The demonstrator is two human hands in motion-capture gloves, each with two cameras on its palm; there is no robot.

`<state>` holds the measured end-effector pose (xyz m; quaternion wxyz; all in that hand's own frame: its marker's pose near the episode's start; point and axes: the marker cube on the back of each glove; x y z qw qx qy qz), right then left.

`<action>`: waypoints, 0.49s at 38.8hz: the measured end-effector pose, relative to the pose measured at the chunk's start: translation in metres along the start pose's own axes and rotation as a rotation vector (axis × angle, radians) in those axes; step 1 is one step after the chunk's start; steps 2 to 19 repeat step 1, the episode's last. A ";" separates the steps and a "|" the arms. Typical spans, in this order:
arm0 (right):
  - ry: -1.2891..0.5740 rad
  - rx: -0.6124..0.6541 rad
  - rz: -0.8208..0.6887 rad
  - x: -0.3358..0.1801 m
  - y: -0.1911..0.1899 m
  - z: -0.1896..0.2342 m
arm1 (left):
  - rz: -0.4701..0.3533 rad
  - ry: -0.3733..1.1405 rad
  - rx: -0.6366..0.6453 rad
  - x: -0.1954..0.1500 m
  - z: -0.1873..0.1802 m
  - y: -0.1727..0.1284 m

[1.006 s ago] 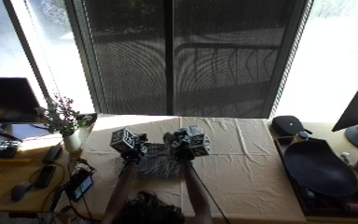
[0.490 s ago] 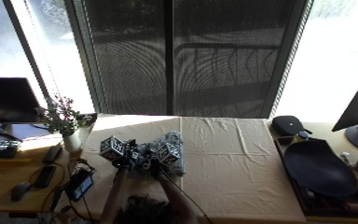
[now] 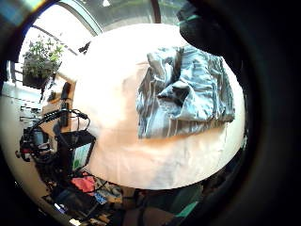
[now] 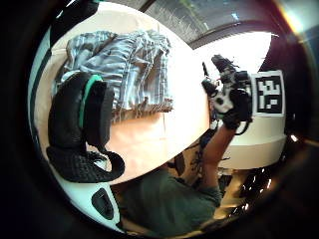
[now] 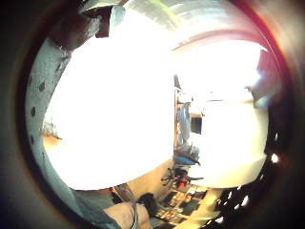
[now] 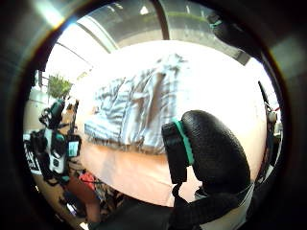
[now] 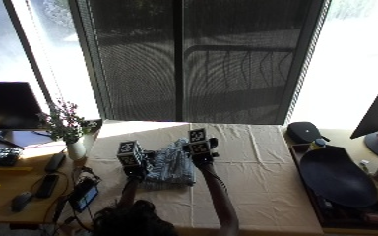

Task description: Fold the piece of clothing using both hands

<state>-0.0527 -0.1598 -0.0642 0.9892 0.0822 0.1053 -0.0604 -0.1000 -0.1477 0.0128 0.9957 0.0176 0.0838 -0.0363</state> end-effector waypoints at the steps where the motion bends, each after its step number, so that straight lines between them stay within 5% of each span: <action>1: 0.000 -0.032 0.015 0.002 0.001 0.006 | -0.005 -0.029 0.018 -0.002 0.004 -0.004; 19: 0.000 -0.032 0.015 0.002 0.001 0.006 | -0.005 -0.029 0.018 -0.002 0.004 -0.004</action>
